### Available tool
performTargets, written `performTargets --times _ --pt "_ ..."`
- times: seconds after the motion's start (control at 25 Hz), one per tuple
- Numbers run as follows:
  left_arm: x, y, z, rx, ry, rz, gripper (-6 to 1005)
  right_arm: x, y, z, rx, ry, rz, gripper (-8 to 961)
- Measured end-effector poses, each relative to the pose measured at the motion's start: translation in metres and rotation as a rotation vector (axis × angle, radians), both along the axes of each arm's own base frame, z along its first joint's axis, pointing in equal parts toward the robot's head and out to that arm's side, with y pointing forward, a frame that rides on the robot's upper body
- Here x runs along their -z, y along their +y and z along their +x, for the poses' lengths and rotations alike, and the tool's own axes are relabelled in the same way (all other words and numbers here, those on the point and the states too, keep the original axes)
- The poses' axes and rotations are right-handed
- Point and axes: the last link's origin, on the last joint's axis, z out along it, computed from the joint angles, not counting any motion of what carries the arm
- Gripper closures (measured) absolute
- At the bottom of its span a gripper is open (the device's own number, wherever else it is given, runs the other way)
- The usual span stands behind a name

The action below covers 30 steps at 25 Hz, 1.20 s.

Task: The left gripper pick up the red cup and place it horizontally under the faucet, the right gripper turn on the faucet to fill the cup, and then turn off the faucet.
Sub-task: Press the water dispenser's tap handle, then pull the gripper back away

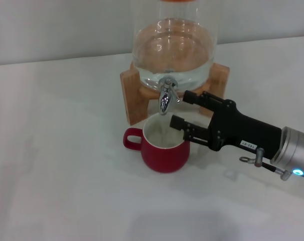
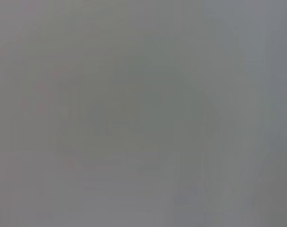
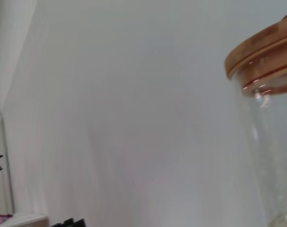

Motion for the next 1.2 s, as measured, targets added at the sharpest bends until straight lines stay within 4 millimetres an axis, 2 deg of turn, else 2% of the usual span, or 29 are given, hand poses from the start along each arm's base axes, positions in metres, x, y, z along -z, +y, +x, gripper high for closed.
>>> performTargets --times 0.36,0.56,0.8,0.96,1.2 --pt "0.001 0.0 0.0 0.002 0.002 -0.003 136 -0.02 -0.004 0.008 0.006 0.045 0.063 175" --pt "0.001 0.001 0.001 0.007 0.006 -0.01 137 -0.024 -0.012 0.006 -0.031 0.079 0.063 175" --pt "0.001 0.002 0.002 0.011 0.006 -0.01 137 -0.018 -0.018 0.0 -0.065 0.089 0.028 176" --pt "0.001 0.002 0.002 0.011 0.007 -0.011 137 -0.005 -0.024 -0.006 -0.092 0.084 -0.029 176" --pt "0.003 0.004 0.005 0.024 0.014 -0.026 137 0.009 -0.021 -0.017 -0.122 0.053 -0.074 176"
